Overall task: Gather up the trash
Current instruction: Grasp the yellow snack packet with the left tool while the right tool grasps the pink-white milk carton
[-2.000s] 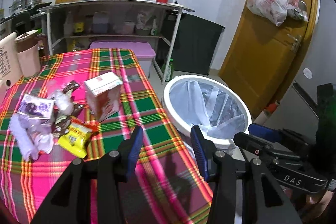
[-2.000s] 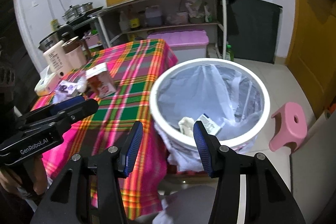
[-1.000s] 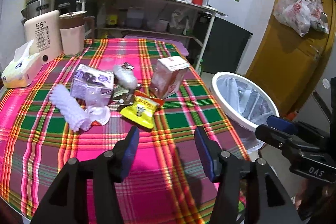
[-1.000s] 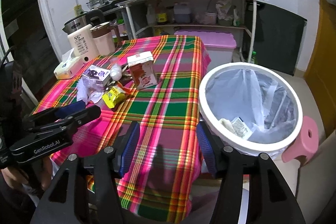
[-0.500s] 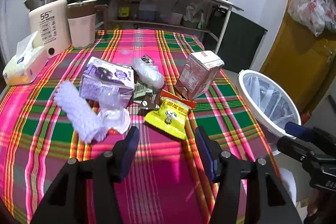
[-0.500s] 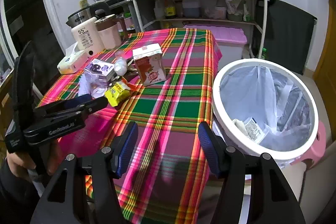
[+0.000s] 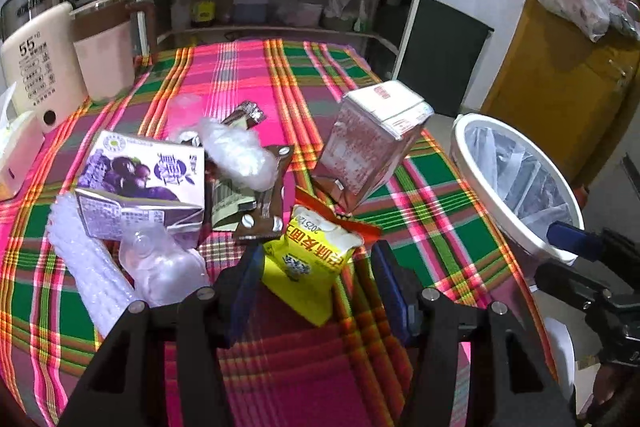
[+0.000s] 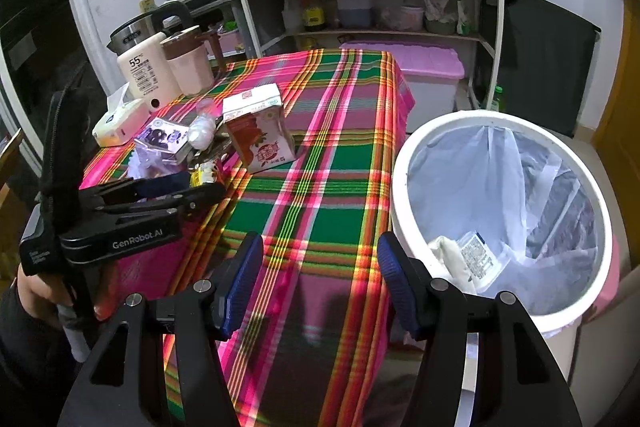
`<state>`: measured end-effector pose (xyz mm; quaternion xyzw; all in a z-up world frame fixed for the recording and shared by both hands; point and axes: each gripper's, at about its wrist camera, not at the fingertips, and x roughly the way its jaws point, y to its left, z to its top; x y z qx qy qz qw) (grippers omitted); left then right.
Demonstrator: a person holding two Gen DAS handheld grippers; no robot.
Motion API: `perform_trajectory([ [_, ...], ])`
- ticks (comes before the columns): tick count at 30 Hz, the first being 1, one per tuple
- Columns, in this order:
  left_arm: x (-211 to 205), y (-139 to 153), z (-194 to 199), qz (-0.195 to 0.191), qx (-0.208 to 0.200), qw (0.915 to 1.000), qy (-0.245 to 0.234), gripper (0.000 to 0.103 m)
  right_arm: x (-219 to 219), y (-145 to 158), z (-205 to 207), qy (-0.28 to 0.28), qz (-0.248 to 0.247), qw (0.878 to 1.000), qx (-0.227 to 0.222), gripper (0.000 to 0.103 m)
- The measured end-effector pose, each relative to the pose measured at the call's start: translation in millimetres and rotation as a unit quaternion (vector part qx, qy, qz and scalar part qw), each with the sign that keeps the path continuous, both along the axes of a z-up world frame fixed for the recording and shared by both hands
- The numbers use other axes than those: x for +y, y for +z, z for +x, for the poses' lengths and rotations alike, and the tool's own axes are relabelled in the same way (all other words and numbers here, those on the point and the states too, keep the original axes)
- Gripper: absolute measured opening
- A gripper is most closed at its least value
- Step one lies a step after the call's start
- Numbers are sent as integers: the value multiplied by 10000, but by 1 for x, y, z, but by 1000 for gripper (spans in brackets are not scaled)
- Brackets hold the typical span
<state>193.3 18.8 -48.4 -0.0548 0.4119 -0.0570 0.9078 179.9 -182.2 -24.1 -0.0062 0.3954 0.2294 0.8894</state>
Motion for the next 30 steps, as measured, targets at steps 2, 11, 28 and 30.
perform_trajectory([
  [2,4,-2,1,-106,81,9999,25,57,3,1,3,28,-3,10000,-27,60],
  [11,8,-3,-13,-159,23,9998,129,37,21,12,18,286,146,9991,-272,60],
  [28,20,-7,-30,-523,-91,9985,155,29,74,15,68,828,-30,9949,-577,61],
  [30,21,-8,-30,-575,-93,9982,154,29,78,14,72,883,-30,9945,-557,61],
])
